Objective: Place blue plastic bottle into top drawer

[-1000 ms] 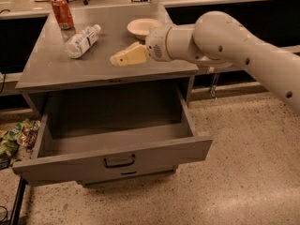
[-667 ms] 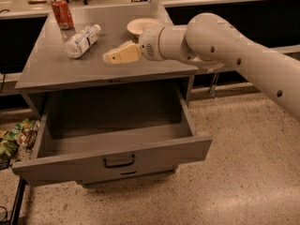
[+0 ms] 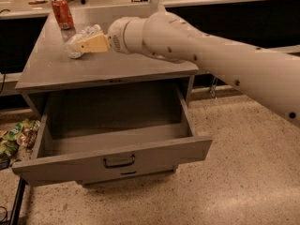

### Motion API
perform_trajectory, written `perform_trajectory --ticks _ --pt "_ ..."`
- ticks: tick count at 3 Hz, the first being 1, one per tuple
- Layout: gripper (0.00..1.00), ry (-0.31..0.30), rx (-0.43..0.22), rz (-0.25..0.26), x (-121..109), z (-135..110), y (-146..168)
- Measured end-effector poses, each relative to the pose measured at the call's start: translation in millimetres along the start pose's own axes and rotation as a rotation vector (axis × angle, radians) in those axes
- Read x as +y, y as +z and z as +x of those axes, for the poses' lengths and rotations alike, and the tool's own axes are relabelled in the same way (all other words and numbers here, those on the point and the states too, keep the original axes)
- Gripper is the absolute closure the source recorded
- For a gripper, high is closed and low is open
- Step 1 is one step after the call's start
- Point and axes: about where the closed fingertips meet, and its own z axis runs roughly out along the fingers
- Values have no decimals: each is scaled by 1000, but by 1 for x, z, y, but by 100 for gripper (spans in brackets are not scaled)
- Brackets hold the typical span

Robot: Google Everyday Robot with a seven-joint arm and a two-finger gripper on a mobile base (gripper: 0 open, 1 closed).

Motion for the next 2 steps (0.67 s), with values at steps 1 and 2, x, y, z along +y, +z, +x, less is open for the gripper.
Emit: perform_trajectory --ticks 1,2 --pt "0 39 74 44 14 35 59" --pt "0 47 68 47 18 32 66"
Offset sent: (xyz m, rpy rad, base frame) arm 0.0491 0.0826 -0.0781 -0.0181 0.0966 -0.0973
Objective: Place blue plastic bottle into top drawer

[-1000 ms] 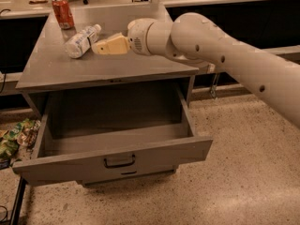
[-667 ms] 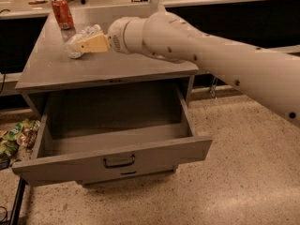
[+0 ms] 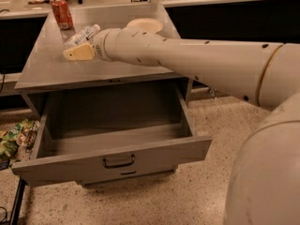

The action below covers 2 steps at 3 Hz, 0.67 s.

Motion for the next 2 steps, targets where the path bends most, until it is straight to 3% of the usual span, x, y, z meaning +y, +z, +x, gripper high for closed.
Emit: perform_trajectory --ticks 2 --pt "0 119 10 36 -4 -9 37"
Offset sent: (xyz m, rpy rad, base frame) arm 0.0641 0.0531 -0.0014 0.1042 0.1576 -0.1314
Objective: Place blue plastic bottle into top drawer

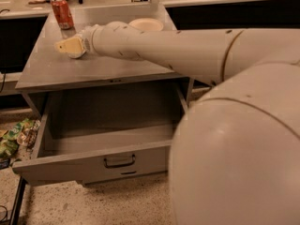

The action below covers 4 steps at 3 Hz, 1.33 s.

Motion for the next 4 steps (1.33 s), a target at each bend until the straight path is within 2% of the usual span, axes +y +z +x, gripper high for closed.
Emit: perform_trajectory --ticks 1,2,3,4 --pt "0 43 13 10 1 -2 29" --pt "0 60 19 30 1 -2 56" --pt "0 47 19 73 -2 -1 79" --pt "0 35 21 138 -11 -2 98"
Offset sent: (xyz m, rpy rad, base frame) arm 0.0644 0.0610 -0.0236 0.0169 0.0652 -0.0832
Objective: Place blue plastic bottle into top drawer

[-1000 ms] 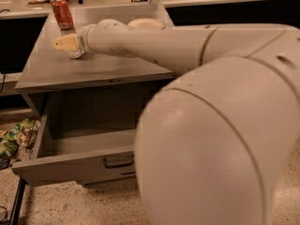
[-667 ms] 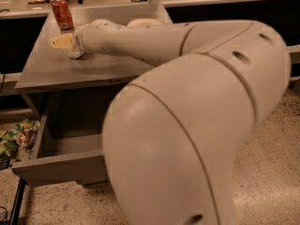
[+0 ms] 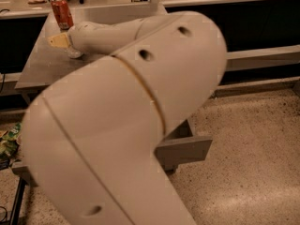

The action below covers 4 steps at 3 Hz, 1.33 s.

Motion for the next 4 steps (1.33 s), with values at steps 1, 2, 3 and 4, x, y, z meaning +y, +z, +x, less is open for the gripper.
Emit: perform_trajectory --ticks 1,2,3,4 --pt "0 8 9 56 -5 2 14" --pt "0 3 32 100 -6 8 23" --pt "10 4 47 122 -8 12 27" --pt "34 5 58 133 -9 14 29"
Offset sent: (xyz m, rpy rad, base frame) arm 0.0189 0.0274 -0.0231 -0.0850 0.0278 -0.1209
